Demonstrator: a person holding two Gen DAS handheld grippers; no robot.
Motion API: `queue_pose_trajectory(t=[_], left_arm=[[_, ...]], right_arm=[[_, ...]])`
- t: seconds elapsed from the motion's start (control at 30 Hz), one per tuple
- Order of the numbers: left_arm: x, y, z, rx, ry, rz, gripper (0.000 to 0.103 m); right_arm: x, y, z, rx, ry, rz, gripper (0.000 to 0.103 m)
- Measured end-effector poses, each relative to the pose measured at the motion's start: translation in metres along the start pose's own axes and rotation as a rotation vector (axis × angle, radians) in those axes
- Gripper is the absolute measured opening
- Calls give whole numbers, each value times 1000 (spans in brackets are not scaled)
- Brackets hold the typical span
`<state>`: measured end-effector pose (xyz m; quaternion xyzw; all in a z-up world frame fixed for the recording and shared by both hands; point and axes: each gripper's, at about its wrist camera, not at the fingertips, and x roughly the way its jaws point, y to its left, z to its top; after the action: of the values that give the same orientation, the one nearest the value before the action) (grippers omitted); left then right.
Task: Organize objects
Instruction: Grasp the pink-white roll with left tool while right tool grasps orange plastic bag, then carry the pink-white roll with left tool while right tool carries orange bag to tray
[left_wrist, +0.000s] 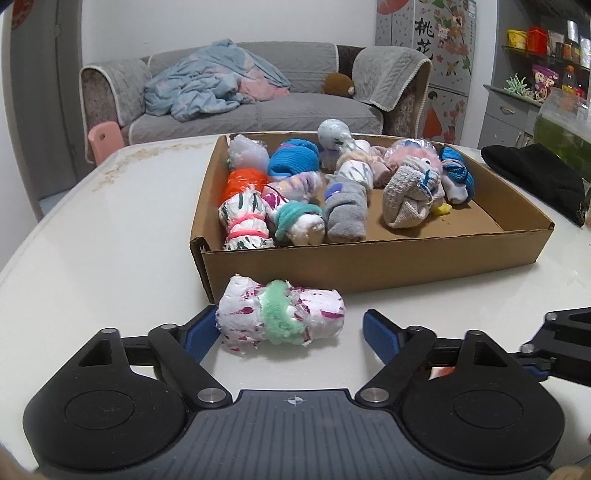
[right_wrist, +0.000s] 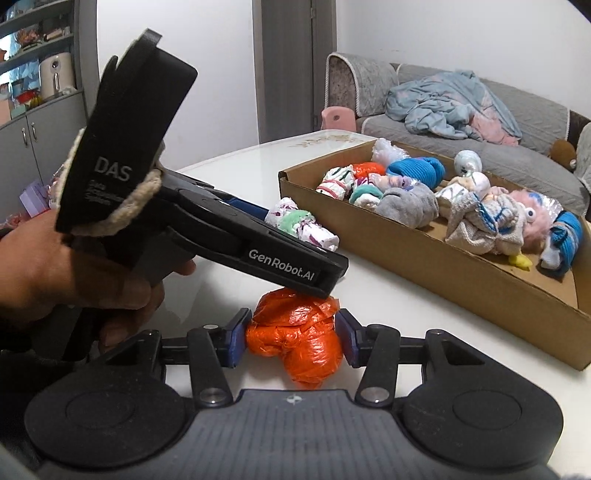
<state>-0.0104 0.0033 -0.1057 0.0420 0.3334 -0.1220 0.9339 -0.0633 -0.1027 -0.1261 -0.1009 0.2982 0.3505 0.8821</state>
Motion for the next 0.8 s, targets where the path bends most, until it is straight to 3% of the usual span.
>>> queue_pose_trajectory(t=[0.13, 0.27, 0.57, 0.8], left_arm=[[-2, 0, 1, 11, -2, -3, 71], [-4, -1, 0, 11, -3, -2, 68], [-41, -2, -7, 15, -11, -28, 67], [-70, -13, 10, 46, -51, -44, 68]], right_arm=[[-9, -11, -6, 14, 3, -12, 45], [-21, -25, -13, 43, 3, -39, 45], [-60, -74, -28, 128, -23, -132, 45], [-88, -123, -30, 177, -43, -240, 45]])
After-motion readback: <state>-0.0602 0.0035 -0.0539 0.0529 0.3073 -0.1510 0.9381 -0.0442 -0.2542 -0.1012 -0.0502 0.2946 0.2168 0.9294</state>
